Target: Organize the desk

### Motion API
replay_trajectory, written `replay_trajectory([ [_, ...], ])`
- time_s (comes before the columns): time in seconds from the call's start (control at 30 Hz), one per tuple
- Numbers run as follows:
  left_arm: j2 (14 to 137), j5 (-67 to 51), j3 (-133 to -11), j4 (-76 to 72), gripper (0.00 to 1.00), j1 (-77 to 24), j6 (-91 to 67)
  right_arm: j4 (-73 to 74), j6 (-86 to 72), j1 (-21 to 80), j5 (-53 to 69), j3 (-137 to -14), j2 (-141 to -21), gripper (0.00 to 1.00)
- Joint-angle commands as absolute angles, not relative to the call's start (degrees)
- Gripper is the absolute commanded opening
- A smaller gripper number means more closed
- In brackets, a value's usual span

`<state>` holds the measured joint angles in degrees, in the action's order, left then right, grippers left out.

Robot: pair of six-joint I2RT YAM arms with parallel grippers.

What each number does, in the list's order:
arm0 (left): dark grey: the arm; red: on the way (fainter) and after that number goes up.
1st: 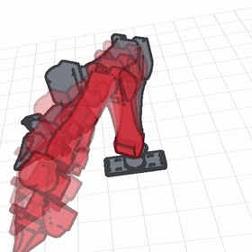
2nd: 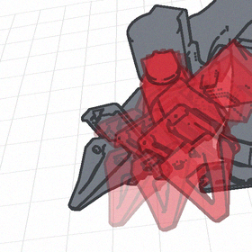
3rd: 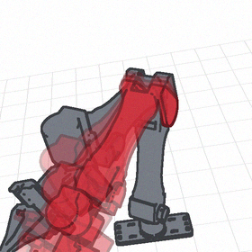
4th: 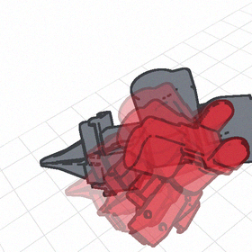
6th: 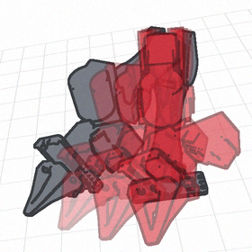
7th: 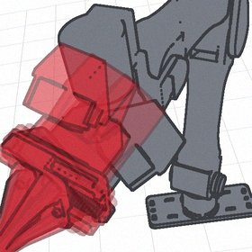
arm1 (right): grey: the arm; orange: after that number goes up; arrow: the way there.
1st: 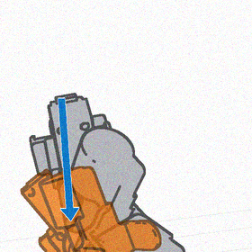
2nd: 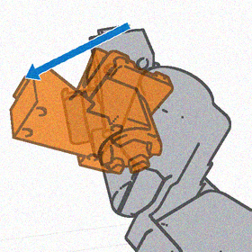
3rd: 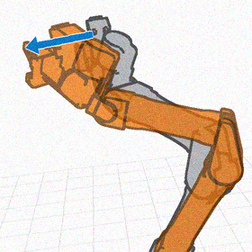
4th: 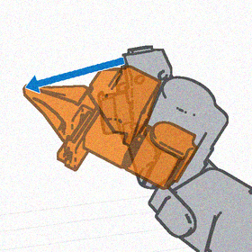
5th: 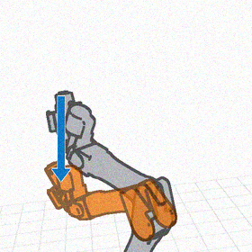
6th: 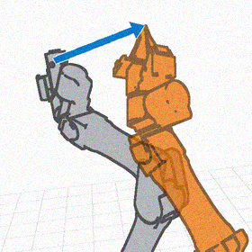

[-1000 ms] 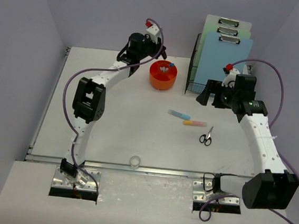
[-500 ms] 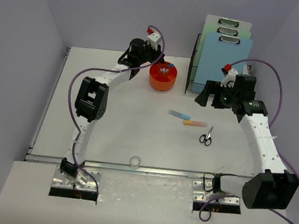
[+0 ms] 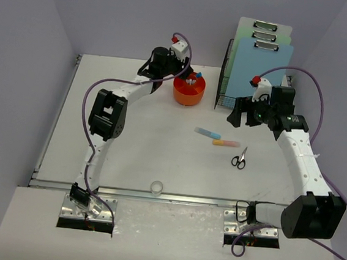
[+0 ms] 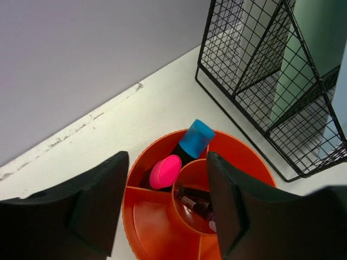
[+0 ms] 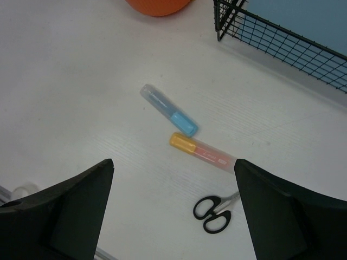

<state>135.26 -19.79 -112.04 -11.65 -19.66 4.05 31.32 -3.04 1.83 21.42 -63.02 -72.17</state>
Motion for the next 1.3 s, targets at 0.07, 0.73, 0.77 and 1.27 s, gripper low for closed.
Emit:
replay_trajectory([
  [0.07,132.7,-21.3,-124.9,-7.6,0.63,-18.6,3.0,24.6,13.9,2.4,18.6,-63.8,-75.7,0.69],
  [0.73,90.2,-33.2,-91.4,3.9,0.85,-9.9,0.8,45.1,46.3,20.5,5.7,-81.9,-105.6,0.42],
  [0.77,88.7,-33.8,-89.5,3.8,0.85,-9.1,0.6,45.8,46.7,21.4,5.1,-82.0,-106.9,0.42],
  [1.27,84.1,-36.9,-82.2,1.9,0.85,-5.8,-1.4,47.9,48.6,23.9,2.2,-75.7,-111.0,0.43],
])
